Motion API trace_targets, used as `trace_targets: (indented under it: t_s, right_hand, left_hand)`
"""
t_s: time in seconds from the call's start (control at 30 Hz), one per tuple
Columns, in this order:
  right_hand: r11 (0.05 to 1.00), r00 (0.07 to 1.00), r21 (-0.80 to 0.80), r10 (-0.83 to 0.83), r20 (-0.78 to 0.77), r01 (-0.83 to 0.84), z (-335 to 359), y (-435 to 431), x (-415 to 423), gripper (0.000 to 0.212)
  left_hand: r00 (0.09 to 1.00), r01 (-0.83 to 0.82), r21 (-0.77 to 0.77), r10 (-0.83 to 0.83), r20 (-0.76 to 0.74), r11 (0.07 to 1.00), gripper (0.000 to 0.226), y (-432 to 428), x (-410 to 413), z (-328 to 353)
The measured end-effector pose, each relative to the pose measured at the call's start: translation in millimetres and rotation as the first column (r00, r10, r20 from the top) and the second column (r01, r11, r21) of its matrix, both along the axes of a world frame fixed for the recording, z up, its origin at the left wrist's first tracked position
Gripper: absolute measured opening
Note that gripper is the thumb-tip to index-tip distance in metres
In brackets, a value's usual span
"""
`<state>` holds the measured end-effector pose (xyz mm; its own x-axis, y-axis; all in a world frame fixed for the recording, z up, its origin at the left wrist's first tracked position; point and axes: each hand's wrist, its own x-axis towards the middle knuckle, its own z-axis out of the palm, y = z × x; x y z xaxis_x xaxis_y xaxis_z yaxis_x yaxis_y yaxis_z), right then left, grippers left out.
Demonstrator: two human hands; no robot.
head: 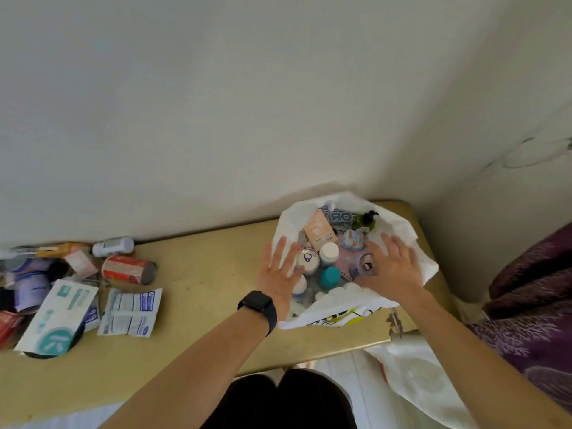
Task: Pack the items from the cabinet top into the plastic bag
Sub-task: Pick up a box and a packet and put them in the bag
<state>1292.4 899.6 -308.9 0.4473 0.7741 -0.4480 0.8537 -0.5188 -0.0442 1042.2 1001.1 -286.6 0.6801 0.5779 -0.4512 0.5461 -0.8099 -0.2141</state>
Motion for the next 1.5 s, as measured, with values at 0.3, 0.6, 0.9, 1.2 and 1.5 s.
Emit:
trace_targets:
  t_s: [0.3, 0.6, 0.9, 1.2, 1.5]
  right_hand:
    - [0.948, 0.985, -0.319, 0.047, 0.168, 0.009, 43.4, -47.5, 53.9, 0.137]
    - [0.938, 0.998, 0.343, 0.060, 0.005, -0.058, 86.4, -11.7, -56.4, 0.086]
    - [0.705, 0.859, 0.704, 0.408, -0.310, -0.081, 77.1, 29.1, -234.5, 0.050]
    - [0.889, 0.694, 0.251, 0.456, -0.557, -0.383, 49.6, 78.7, -404.4, 0.060]
    - [0.888, 0.675, -0.335, -0.457, -0.579, 0.314, -40.2, 148.1, -509.4, 0.083]
  left_hand:
    - [0.977, -0.195, -0.007, 0.194, -0.087, 0.981, 0.107, 15.3, -15.6, 3.7]
    - [0.760, -0.164, -0.202, 0.254, 0.599, 0.966, 0.067, 4.6, -29.2, 34.7]
    - [0.462, -0.666, -0.389, 0.761, 0.455, 0.637, 0.069, 1.0, -193.7, 21.7]
    - [0.204, -0.905, -0.341, 0.962, 0.180, 0.256, 0.072, -19.9, -397.6, -21.6]
    - [-0.156, -0.836, -0.542, 0.907, 0.391, 0.089, 0.066, 31.0, -503.7, -51.4]
